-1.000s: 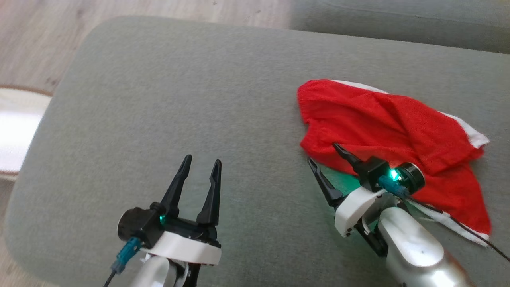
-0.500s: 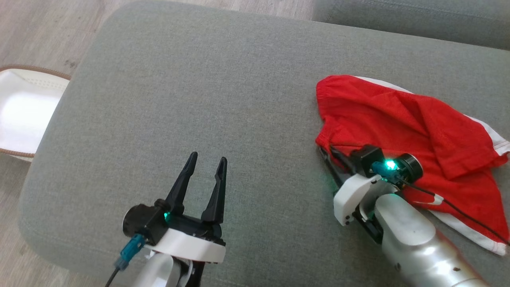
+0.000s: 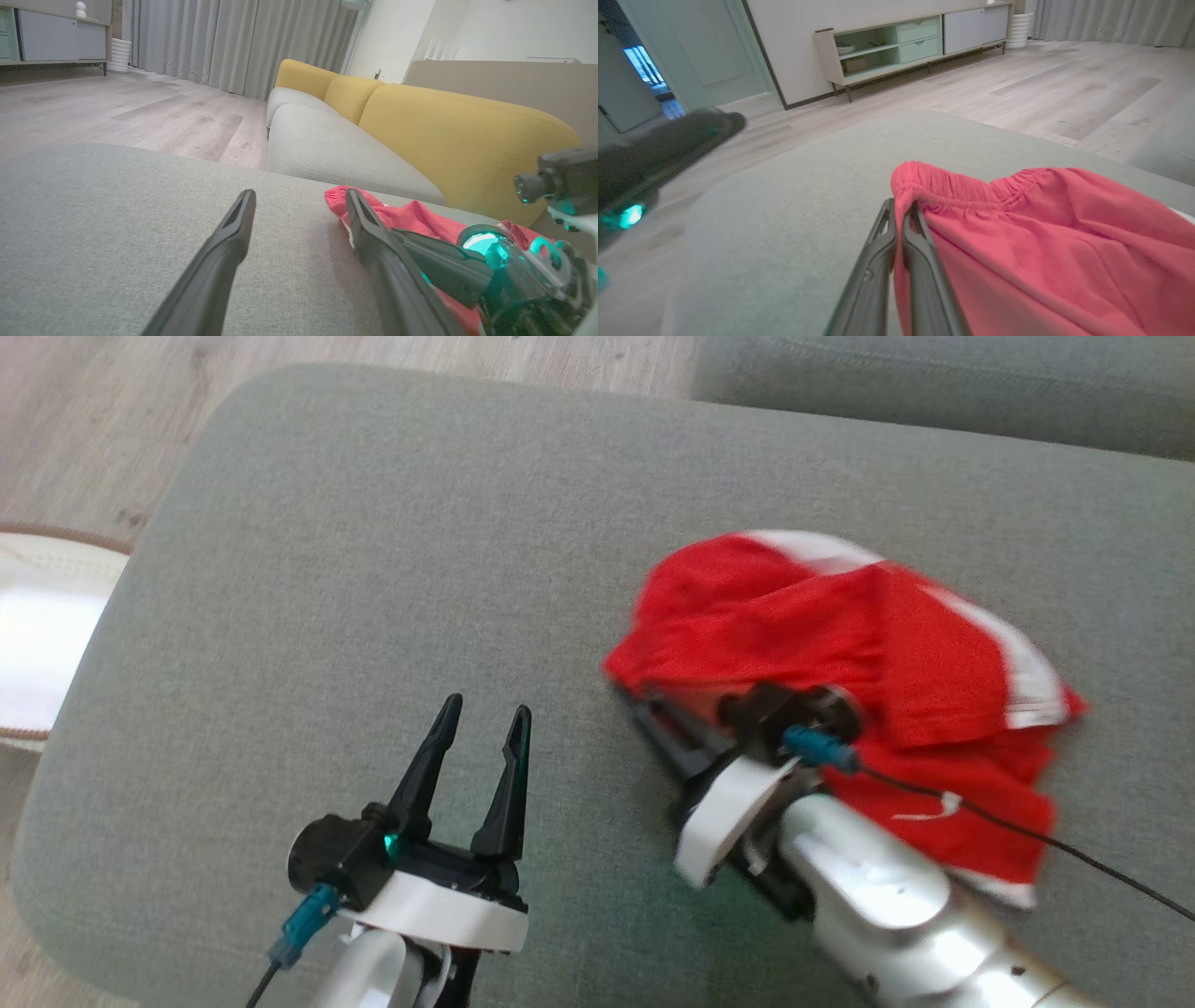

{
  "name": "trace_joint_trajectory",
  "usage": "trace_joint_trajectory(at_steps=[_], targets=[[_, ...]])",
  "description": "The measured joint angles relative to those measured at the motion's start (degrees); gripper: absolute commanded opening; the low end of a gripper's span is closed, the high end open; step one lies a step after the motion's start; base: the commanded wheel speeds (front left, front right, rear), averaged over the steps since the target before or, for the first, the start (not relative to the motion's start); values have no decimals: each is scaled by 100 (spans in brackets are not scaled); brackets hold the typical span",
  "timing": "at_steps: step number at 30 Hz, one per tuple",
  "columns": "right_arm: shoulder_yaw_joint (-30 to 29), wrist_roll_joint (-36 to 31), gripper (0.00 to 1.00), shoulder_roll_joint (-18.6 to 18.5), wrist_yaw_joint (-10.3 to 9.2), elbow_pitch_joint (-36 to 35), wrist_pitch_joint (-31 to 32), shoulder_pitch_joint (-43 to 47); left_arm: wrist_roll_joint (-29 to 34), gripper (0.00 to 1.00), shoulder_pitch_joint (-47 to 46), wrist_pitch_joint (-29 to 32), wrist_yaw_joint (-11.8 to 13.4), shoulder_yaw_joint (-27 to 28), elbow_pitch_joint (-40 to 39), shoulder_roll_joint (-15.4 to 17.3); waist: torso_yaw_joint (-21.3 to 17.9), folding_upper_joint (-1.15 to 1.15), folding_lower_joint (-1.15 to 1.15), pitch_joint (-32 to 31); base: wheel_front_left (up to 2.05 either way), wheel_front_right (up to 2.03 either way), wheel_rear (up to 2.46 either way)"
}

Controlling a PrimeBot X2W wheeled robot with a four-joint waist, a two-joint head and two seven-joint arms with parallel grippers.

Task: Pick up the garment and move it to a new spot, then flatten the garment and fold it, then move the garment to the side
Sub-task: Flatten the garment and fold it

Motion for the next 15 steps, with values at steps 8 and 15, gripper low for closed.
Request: trace_joint_trajectory(at_steps=[8, 15], targets=[[1251, 1340, 0, -252, 0, -656, 3, -12, 9, 100, 6, 0, -2, 2, 37, 0, -109, 0, 0, -182, 0, 0, 0], [1510, 1893, 0, -619, 0, -224, 20, -410, 9, 100, 6, 0, -8, -19, 34, 0, -33, 0, 0, -97, 0, 0, 0]])
